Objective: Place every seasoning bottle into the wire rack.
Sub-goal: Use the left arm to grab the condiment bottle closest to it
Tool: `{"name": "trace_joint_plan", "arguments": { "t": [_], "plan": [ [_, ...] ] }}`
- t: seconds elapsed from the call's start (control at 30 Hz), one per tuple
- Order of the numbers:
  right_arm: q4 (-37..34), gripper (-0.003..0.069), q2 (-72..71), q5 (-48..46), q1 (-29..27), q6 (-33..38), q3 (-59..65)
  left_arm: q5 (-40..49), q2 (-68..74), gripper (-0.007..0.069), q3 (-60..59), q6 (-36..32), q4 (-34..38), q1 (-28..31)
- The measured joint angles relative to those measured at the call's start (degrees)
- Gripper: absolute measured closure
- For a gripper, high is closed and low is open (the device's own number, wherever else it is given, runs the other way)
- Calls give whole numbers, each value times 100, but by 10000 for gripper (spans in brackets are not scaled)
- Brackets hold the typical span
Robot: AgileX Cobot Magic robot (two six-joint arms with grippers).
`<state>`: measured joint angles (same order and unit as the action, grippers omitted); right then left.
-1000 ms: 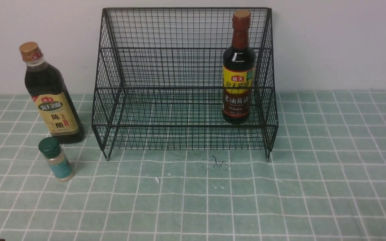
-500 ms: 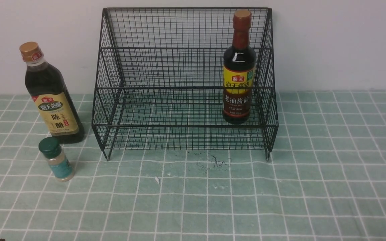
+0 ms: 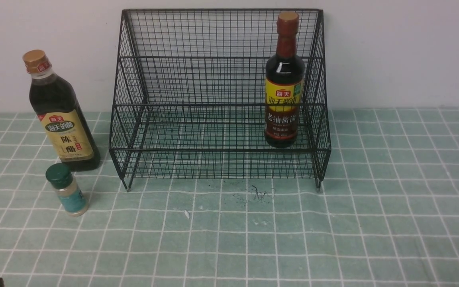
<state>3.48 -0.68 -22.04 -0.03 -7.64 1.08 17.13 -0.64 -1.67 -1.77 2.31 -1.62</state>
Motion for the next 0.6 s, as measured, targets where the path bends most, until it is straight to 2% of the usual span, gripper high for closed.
{"name": "trace_joint_plan", "arguments": {
  "t": [0.1,0.33,0.47,0.53,0.6],
  "plan": [
    [0,672,0,0,0,0,0,-559,0,631,0,177,506,0],
    [4,672,0,0,0,0,0,-2076,0,631,0,265,973,0],
    [4,672,0,0,0,6,0,-3619,0,631,8,570,1236,0],
    [4,672,0,0,0,6,0,-3747,0,631,119,674,1251,0],
    [4,672,0,0,0,20,0,-3278,132,631,725,796,1245,0]
  ]
}}
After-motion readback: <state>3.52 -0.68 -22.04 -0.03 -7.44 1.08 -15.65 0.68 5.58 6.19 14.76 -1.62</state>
